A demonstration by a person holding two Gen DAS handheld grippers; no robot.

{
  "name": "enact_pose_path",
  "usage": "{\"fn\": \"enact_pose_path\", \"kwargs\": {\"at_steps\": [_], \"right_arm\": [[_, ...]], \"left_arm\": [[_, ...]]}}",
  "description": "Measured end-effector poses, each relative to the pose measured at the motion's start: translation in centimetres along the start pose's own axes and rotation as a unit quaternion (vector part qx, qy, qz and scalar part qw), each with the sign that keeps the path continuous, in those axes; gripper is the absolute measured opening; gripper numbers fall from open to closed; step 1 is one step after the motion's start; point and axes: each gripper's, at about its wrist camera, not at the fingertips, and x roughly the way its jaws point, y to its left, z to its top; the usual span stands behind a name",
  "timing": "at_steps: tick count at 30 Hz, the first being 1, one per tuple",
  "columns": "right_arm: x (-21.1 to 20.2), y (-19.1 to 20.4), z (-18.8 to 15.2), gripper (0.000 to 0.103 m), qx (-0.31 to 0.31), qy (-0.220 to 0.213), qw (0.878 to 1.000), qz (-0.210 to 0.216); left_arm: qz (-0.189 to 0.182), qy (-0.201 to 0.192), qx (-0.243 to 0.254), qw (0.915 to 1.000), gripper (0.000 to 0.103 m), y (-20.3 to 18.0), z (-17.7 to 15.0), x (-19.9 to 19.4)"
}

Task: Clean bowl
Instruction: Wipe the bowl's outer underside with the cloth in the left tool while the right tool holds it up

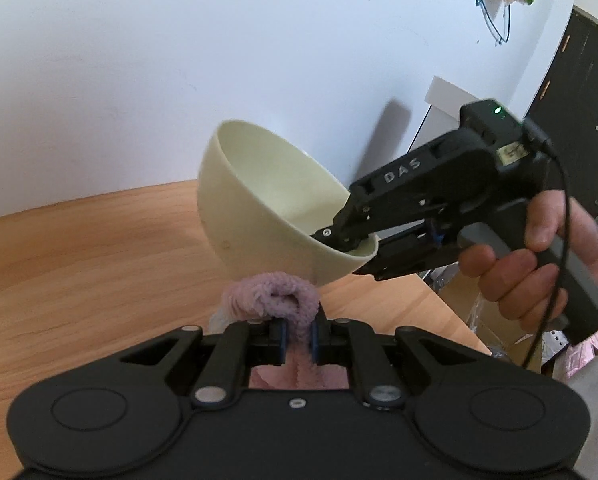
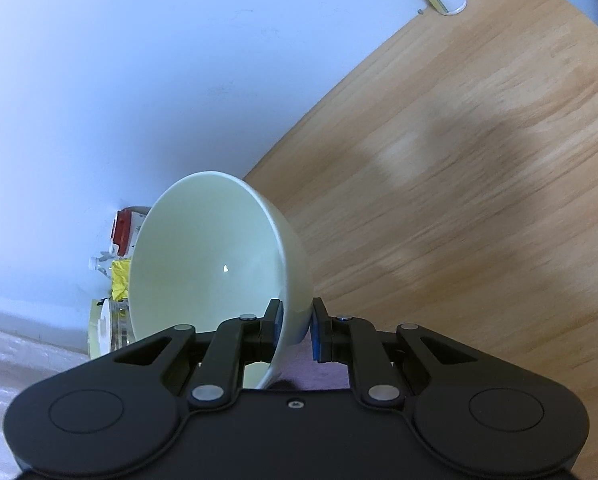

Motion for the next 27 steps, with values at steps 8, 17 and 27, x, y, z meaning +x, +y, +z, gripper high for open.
{"fn": "enact_pose_path", "kwargs": {"at_steps": [8, 17, 27], "right_arm": [[-0.2, -0.3, 0.4, 0.016, -0.003, 0.005, 1.000, -0.005], [-0.7, 0.2, 0.7, 0.017, -0.025, 0.012, 1.000, 0.005], [-1.0, 0.4, 0.9, 0.017, -0.044, 0.010, 0.999, -0.012]], "left_arm": [[-0.008, -0.015, 0.007, 0.9998, 0.010, -0.4, 1.3, -1.7], [-0.002, 0.005, 0.025, 0.9997, 0.010, 0.5, 2.4, -1.1], [0.006, 0.028, 0.022, 0.9993, 0.010, 1.6, 1.8, 1.4]]}}
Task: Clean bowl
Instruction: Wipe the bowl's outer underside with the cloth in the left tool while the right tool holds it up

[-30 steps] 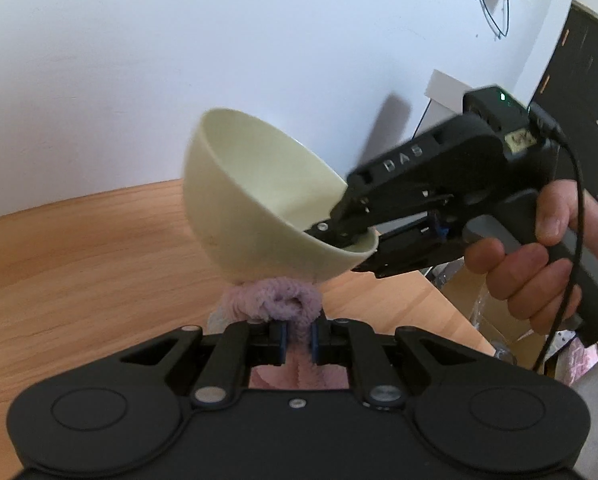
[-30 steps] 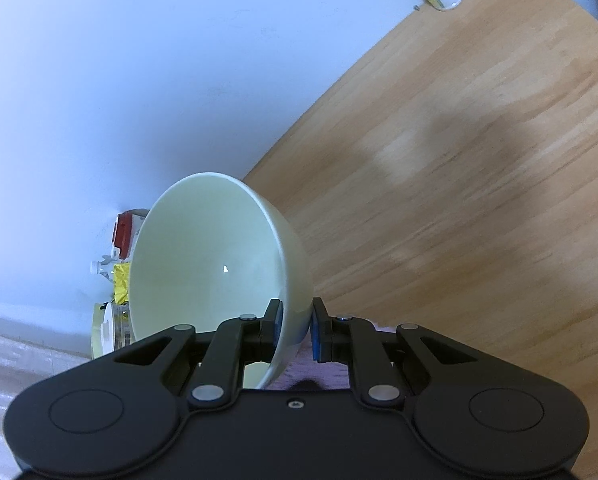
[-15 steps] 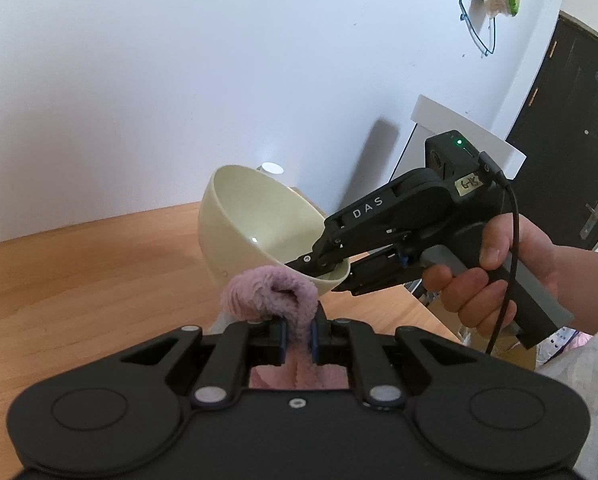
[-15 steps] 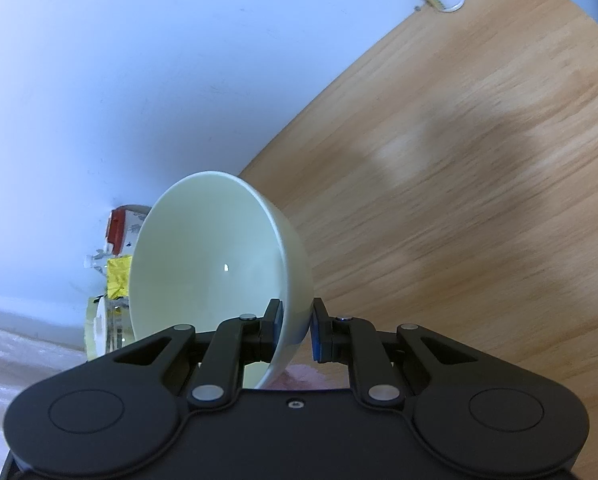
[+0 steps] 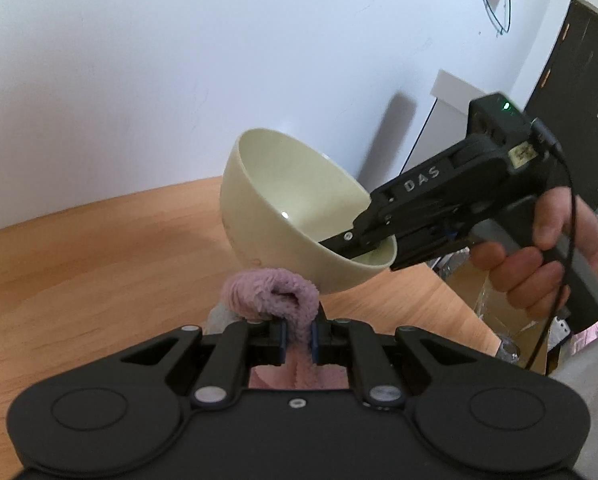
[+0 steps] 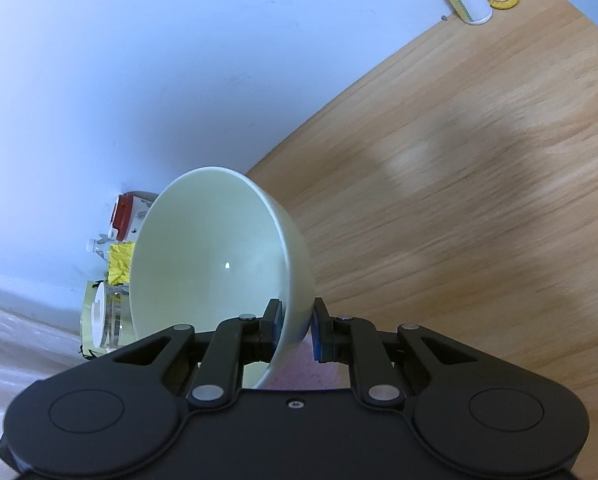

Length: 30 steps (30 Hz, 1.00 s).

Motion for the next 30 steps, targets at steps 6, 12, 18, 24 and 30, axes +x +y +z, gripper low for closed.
{"fn": "enact_pose_path", "kwargs": {"at_steps": [6, 12, 18, 24, 30], "right_arm": [[0.3, 0.1, -0.6, 0.017, -0.011, -0.001, 1.000, -0.025], [0.5, -0.8, -1.3, 0.017, -0.007, 0.001, 1.000, -0.030], [0.3, -1.3, -1.4, 0.017, -0.009, 0.000, 0.999, -0.032], [1.1, -1.1, -1.5, 0.017, -0.012, 0.000, 1.000, -0.027], [1.0, -0.8, -1.6, 0.017, -0.021, -0.002, 1.000, -0.010]], "left_arm": [[0.002, 0.016, -0.001, 0.9999, 0.010, -0.2, -0.8, 1.5], [-0.008, 0.020, -0.012, 0.9997, 0.010, -0.5, -1.0, 0.6], [-0.009, 0.003, -0.012, 0.9999, 0.010, -1.2, -0.2, -1.5], [-0.019, -0.035, -0.027, 0.9988, 0.010, -1.0, 0.6, -4.8], [-0.013, -0.056, -0.051, 0.9970, 0.010, 0.1, 0.9, -6.0]]}}
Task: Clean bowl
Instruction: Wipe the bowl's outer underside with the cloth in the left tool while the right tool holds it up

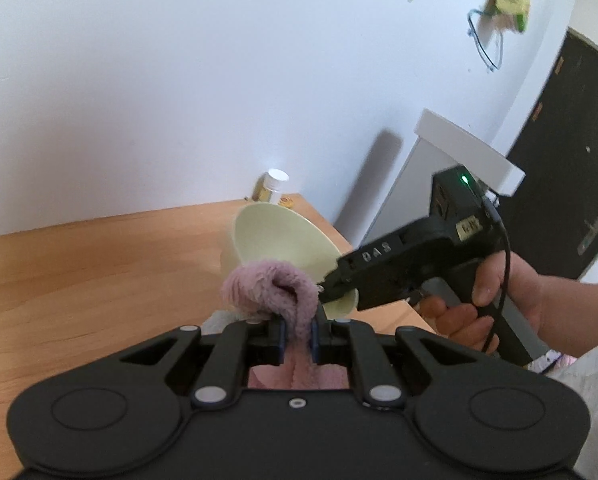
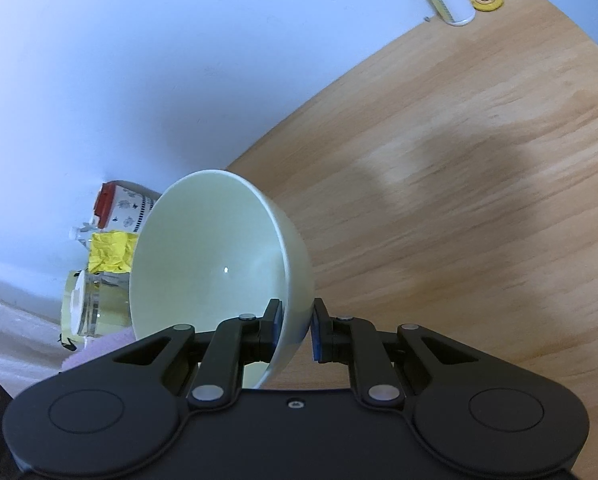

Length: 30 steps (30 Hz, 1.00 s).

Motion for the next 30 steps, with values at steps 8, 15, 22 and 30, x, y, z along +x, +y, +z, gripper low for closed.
{"fn": "enact_pose_path", "kwargs": {"at_steps": [8, 15, 22, 30], "right_arm": [[-0.1, 0.3, -0.1, 0.018, -0.011, 0.003, 1.000, 0.000], [-0.2, 0.1, 0.0, 0.019, -0.010, 0.005, 1.000, -0.003], [-0.1, -0.1, 0.1, 0.017, 0.003, 0.010, 1.000, 0.012], [0.4, -0.4, 0.0, 0.017, 0.014, 0.019, 1.000, 0.020]], "left_arm": [[0.007, 0.005, -0.006, 0.9999, 0.010, 1.4, -0.1, 0.5], [-0.004, 0.007, -0.022, 0.9997, 0.010, 3.0, -0.6, 1.1], [-0.007, 0.002, -0.071, 0.9975, 0.010, 5.2, -1.5, 1.5], [-0.069, -0.032, -0.173, 0.9819, 0.010, 8.2, -2.1, 1.6]]}}
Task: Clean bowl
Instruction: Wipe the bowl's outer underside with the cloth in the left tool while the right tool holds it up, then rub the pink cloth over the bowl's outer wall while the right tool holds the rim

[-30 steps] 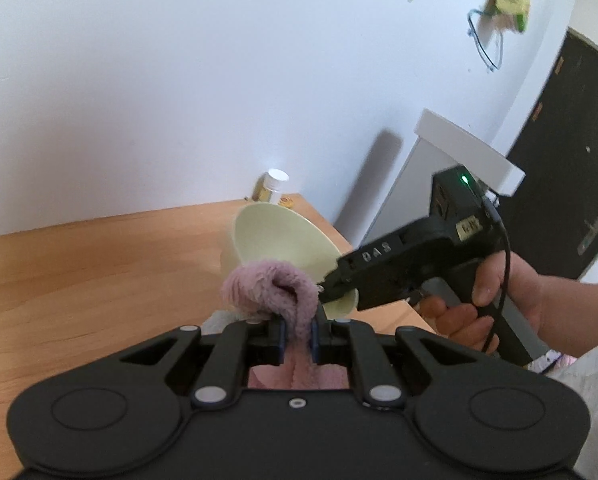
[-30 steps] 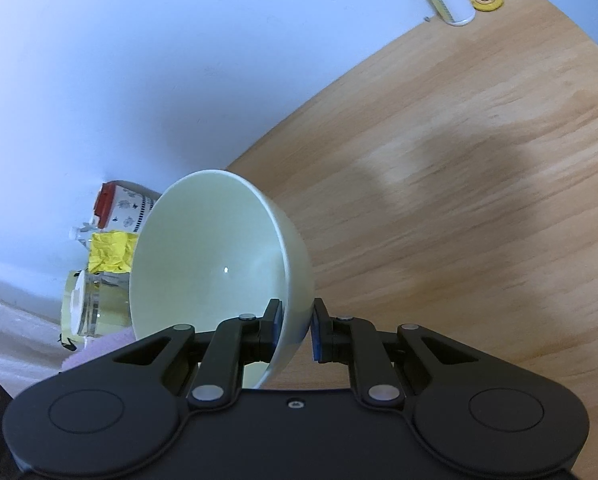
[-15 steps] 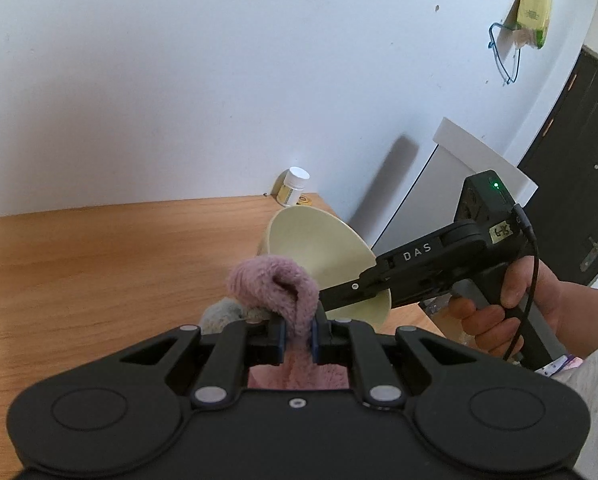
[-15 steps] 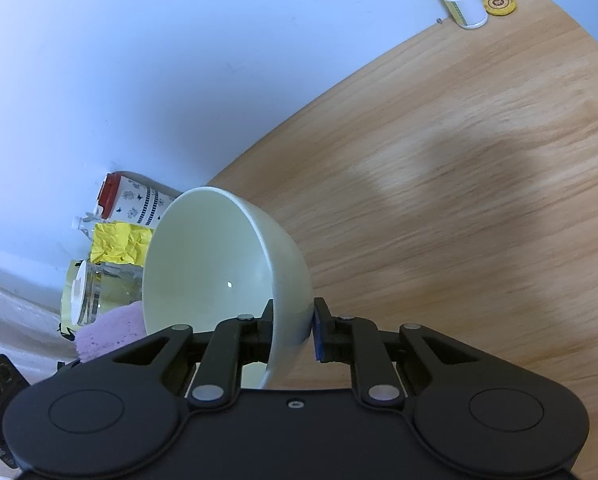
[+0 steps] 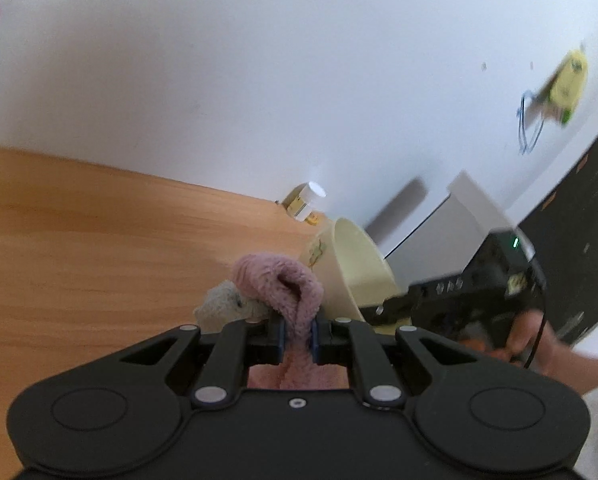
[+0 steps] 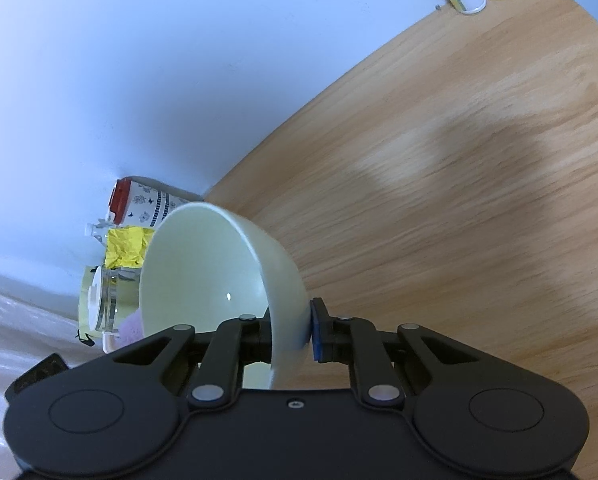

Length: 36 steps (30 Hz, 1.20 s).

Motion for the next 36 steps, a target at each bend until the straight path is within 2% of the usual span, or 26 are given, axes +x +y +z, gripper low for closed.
{"fn": "enact_pose_path", "kwargs": {"at_steps": [3, 14, 20, 28, 36], "right_arm": [[0.2, -0.4, 0.0, 0.017, 0.008, 0.002, 1.000, -0.001], [1.0, -0.2, 0.1, 0.017, -0.004, 0.006, 1.000, -0.003], [0.8, 0.1, -0.1, 0.017, -0.016, 0.005, 1.000, -0.003], [1.0, 0.6, -0.2, 0.017, -0.045, 0.011, 0.999, -0.008], [2.0, 1.0, -1.0, 0.019, -0.063, 0.041, 0.997, -0.012]], "left_arm": [[-0.021, -0.010, -0.036, 0.9991, 0.010, 0.8, 0.0, -0.1], [-0.024, -0.026, -0.103, 0.9941, 0.010, 2.1, 0.4, 0.0], [-0.013, -0.034, -0.125, 0.9915, 0.010, 2.4, 0.8, 0.5], [-0.009, -0.046, -0.179, 0.9828, 0.010, 3.6, 0.3, 1.6], [-0.025, -0.029, -0.176, 0.9836, 0.010, 2.9, 0.2, 3.5]]}}
